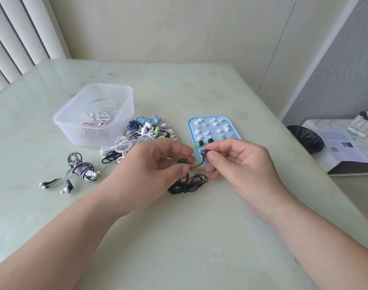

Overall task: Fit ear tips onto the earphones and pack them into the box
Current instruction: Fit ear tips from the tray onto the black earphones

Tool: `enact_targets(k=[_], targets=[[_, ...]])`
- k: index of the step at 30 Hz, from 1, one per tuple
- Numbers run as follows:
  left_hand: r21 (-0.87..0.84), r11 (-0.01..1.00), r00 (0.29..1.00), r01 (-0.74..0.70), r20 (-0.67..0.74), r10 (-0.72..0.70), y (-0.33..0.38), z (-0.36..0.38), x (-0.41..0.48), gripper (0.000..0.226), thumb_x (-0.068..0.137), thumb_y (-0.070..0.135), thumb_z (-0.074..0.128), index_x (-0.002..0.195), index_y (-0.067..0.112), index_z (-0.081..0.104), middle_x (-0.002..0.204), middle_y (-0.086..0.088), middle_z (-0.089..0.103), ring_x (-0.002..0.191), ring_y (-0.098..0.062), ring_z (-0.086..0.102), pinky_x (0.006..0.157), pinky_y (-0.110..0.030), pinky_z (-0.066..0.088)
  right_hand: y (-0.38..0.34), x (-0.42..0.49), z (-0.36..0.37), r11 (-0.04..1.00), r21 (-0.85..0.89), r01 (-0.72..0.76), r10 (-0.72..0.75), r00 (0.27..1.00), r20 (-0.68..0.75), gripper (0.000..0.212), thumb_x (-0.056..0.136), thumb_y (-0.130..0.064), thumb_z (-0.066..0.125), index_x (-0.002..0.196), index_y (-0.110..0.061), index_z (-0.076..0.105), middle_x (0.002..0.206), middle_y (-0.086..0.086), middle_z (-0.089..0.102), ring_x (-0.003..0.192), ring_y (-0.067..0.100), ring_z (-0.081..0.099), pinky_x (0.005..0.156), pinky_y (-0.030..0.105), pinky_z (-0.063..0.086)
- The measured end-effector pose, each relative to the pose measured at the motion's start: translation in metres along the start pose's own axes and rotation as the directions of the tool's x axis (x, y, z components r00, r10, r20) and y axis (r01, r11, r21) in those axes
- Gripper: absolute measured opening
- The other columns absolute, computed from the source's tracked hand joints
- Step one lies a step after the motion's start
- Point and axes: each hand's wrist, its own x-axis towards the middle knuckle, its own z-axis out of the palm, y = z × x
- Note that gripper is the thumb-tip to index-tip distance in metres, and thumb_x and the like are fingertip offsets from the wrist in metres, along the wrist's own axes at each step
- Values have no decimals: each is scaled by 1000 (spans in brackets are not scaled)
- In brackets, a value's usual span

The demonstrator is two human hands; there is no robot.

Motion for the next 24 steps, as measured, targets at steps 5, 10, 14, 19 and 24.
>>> enact_targets(k=[5,10,14,19,24], targets=[[-67,997,994,30,-101,-36,1,4,-1,17,86,13,81,102,17,74,97,1,81,92,-18,79,96,-53,58,-1,-2,2,997,-40,-62,64,998,27,14,92,-4,72,100,-14,76,82,6,77,60,14,67,53,29,52],[-130,989,996,-63,-76,54,1,6,-3,11,91,12,74,100,16,79,88,-9,80,89,-32,77,91,-48,61,-7,-2,-2,981,-175,-87,106,989,103,7,92,-11,73,91,-17,78,78,7,76,52,11,61,50,17,45],[-144,988,996,-58,-75,48,-1,12,-2,14,93,10,72,106,14,77,83,-10,78,76,-24,76,76,-31,63,-8,-4,-1,951,-309,-20,80,980,183,9,91,-13,75,86,-19,79,80,6,76,60,15,62,61,33,56],[-123,992,993,-10,-121,-5,-2,14,0,13,88,15,78,100,14,73,80,-6,78,67,-21,75,68,-27,61,-16,4,-18,952,-305,-27,65,991,114,8,91,-14,75,84,-16,79,73,5,76,51,7,62,49,17,46],[-151,988,984,-29,-179,1,-3,24,2,6,86,18,80,90,22,81,74,-5,77,61,-19,73,65,-31,63,-20,18,-35,968,-252,-5,-29,991,-132,8,95,-15,69,93,-16,77,68,5,72,46,0,57,48,12,42]])
